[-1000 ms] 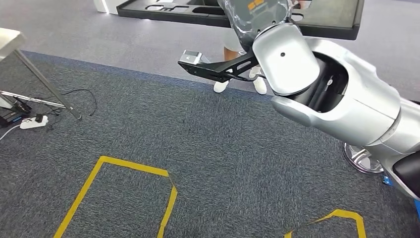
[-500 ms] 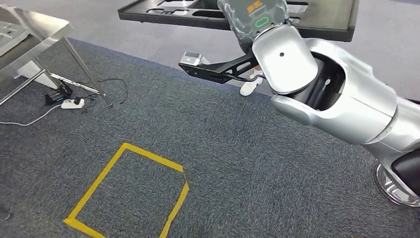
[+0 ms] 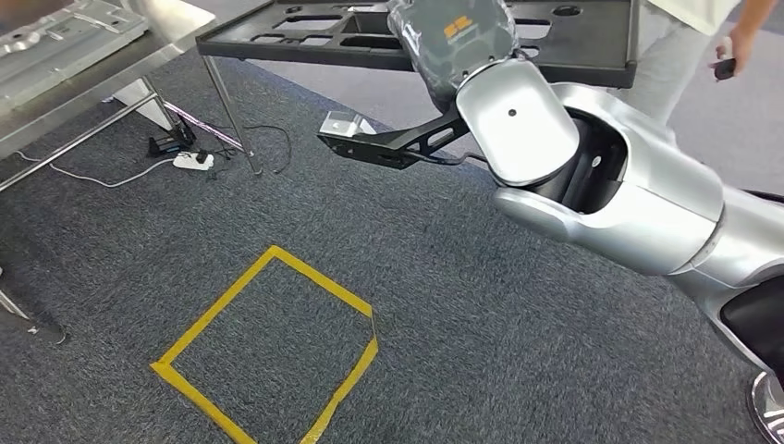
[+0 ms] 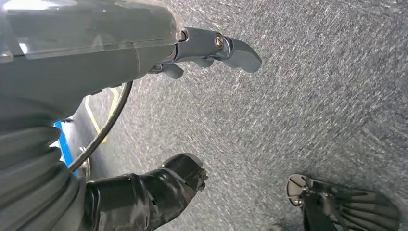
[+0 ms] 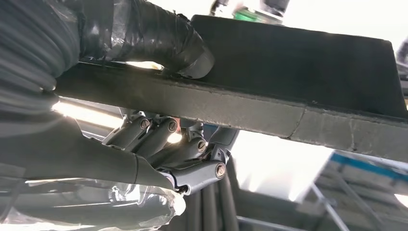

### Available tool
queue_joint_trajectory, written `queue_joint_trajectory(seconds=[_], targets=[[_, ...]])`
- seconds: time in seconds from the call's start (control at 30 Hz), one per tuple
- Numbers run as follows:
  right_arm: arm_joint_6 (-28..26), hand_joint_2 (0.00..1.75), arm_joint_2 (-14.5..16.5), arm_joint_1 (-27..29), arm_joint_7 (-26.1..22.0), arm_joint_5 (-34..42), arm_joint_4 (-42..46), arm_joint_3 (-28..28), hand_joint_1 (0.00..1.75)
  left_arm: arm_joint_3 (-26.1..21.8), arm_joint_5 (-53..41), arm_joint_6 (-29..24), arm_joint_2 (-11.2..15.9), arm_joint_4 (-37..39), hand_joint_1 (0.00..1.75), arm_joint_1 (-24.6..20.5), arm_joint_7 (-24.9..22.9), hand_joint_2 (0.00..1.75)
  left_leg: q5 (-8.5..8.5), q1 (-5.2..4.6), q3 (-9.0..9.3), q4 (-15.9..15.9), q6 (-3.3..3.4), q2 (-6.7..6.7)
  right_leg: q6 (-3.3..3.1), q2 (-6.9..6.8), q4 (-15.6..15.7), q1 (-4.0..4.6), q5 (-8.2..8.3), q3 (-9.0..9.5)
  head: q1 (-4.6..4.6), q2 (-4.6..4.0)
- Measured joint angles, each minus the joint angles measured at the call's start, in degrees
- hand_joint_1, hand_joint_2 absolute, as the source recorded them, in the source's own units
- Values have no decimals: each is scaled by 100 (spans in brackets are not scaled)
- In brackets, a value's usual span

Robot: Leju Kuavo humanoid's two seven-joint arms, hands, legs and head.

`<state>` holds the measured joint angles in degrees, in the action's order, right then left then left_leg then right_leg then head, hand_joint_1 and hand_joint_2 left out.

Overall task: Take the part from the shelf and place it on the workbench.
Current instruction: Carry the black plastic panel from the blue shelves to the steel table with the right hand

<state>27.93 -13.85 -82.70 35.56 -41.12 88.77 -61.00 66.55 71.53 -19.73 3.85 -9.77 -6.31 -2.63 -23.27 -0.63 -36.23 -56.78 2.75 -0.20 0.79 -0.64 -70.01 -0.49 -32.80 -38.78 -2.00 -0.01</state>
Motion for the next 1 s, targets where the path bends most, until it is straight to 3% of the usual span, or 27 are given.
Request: queue_joint_trajectory(seconds=[0.07, 0.1, 0.13, 0.2, 0.27, 0.3, 0.37, 0.43, 0.5, 0.57, 0.6, 0.67, 0.73, 0.8, 0.87, 0.93, 1.0], targets=[[-8, 175, 1, 17, 0, 11, -8, 0, 175, -1, 3, 1, 0, 0, 0, -13, 0, 175, -8, 25, -3, -21, 1, -164, 39, 62, -479, -27, -109, -267, 2, 0], [-9, 175, 2, 22, 0, 15, -12, 0, 175, -2, 5, 1, 0, 0, 0, -15, 2, 175, -17, 43, -5, -43, -13, -254, 64, 67, -437, -49, -7, -266, 2, -1], [-10, 175, 2, 21, 1, 16, -16, 0, 175, -2, 9, 1, 0, 0, 0, -15, 5, 175, -34, 66, -7, -78, -38, -344, 92, 90, -198, -79, 181, -164, 4, -1], [-19, 175, 1, 3, 2, 17, -25, 0, 175, -3, 25, 1, 1, 0, 0, -9, 12, 175, -94, 106, -59, -204, -127, -515, 158, 325, 501, -155, 510, 154, 7, -1], [-42, 175, 3, -10, 3, 28, -35, -1, 175, -4, 36, -2, 3, 0, 0, -10, 18, 175, -124, 136, -156, -308, -216, -656, 164, 526, 856, -182, 584, 316, 2, -1], [-51, 175, 12, -13, 3, 35, -38, -1, 175, -4, 36, -2, 4, 0, 0, -4, 21, 175, -113, 153, -195, -321, -253, -724, 134, 521, 868, -160, 561, 326, 0, -1], [-59, 175, 31, -14, 4, 45, -45, -2, 175, -5, 36, -1, -4, -1, 0, 32, 23, 175, -92, 189, -237, -309, -312, -793, 47, 375, 880, -140, 580, 332, 1, -1], [-64, 175, 50, -22, 7, 47, -53, -2, 175, -7, 36, -2, -21, -1, 0, 46, 23, 175, -213, 177, -350, -521, -351, -527, -36, 230, 924, -132, 598, 366, -33, -1], [-70, 175, 60, -27, 7, 49, -57, -3, 175, -9, 36, -7, -30, -1, 0, 22, 21, 175, -508, 159, -646, -1134, -365, -154, -83, 99, 946, -91, 598, 387, -73, -1], [-72, 175, 61, -20, 7, 55, -62, -8, 175, -10, 36, -13, -31, -1, 0, 6, 14, 175, -701, 159, -946, -1717, -350, -38, -106, -49, 946, -44, 586, 390, -75, -1], [-72, 175, 61, -15, 7, 60, -65, -13, 175, -11, 36, -14, -32, -2, 0, 8, 9, 175, -665, 154, -974, -1763, -330, -24, -115, -124, 945, -26, 577, 393, -75, -1], [-73, 175, 64, -16, 7, 66, -68, -21, 175, -11, 37, -18, -33, -2, 0, 16, 4, 175, -354, 123, -694, -1240, -278, 35, -120, -262, 946, -2, 553, 413, -75, -1], [-74, 175, 66, -27, 9, 66, -70, -22, 175, -13, 38, -26, -33, -1, 0, 6, 3, 175, -137, 34, -315, -549, -218, 236, -103, -382, 958, 16, 525, 441, -72, -1], [-84, 175, 66, -32, 9, 76, -75, -22, 175, -14, 37, -38, -31, 0, 0, -5, 3, 175, -121, -45, -187, -293, -174, 323, -63, -469, 980, 24, 508, 459, -71, -1], [-101, 175, 67, -27, 4, 97, -77, -22, 175, -15, 33, -44, -22, 0, 0, 9, 4, 175, -94, -40, -164, -237, -139, 223, -3, -520, 990, 18, 484, 478, -72, -1], [-116, 175, 63, -28, 1, 108, -79, -22, 175, -15, 29, -44, -16, 0, 0, 20, 7, 175, -72, -10, -88, -147, -81, 162, 40, -349, 808, 5, 349, 423, -55, 0], [-134, 175, 44, -29, -4, 121, -83, -22, 175, -15, 28, -44, -16, 0, 0, 8, 11, 175, -74, 4, -29, -104, -26, 113, 46, -66, 214, -5, 68, 134, -22, -1]])
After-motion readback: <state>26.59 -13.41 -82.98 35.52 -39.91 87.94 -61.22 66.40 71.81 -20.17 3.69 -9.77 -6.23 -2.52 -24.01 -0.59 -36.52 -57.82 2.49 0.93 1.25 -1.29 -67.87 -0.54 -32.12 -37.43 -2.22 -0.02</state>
